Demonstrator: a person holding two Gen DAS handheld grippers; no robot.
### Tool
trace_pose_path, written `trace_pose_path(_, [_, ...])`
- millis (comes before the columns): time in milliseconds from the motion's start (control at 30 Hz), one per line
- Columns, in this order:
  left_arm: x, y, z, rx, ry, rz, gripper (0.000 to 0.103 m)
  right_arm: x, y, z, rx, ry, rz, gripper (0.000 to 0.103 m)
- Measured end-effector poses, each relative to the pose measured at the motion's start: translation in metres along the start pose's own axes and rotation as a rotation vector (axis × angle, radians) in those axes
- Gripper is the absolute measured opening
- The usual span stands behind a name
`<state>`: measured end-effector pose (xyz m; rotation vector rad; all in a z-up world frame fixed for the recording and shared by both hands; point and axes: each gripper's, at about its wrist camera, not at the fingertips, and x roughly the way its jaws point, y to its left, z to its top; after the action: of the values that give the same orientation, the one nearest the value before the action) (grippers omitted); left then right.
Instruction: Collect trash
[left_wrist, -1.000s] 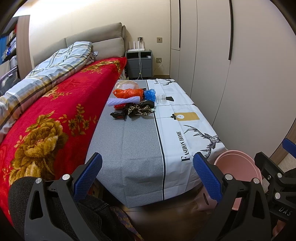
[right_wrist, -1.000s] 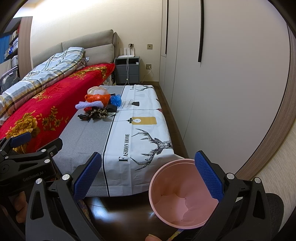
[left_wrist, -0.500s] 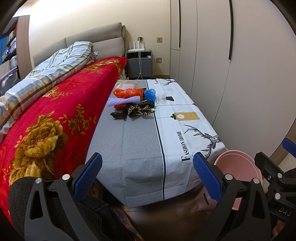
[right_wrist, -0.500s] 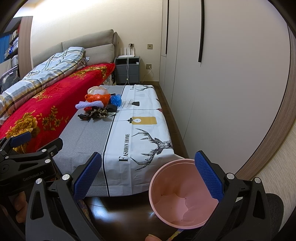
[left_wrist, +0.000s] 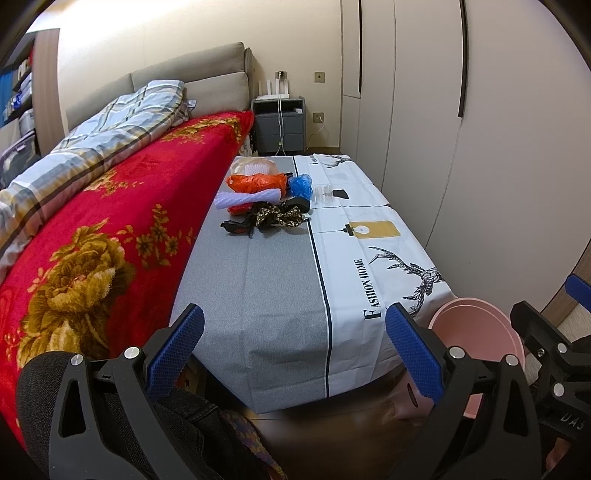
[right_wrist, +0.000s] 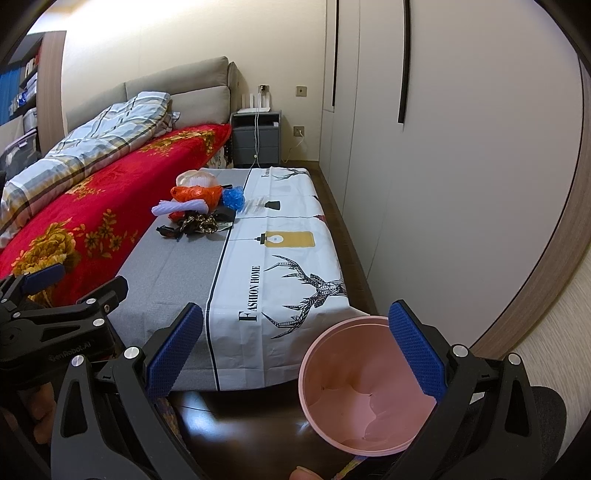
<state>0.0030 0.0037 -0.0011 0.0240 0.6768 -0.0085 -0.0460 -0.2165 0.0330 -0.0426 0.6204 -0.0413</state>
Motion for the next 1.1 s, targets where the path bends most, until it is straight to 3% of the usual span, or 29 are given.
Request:
trace_pose_path(233, [0.004,0.016,0.015,-0.034,0.019,0.021,0.096,0.001,-0.002,0.019,0.037,-0.054,0.06,0.098])
trace_pose_path(467, [0.012,0.066,0.064,-0.092,-0.064,0.121,0.096,0.033,0.012,0.068,0.027,-0.105,0.176,0.098])
trace_pose_path(733, [0.064,0.14,0.12,-0.174,-0.109,0.289,0.095,0.131,0.074,0.108,-0.084,-0.165,0.176,0.098])
trace_pose_path(1100, [0.126,0.174,0.124,-0.231,0.028,0.312,0.095,0.303,0.152,0.109,-0.168,-0.02,0.238,0.098])
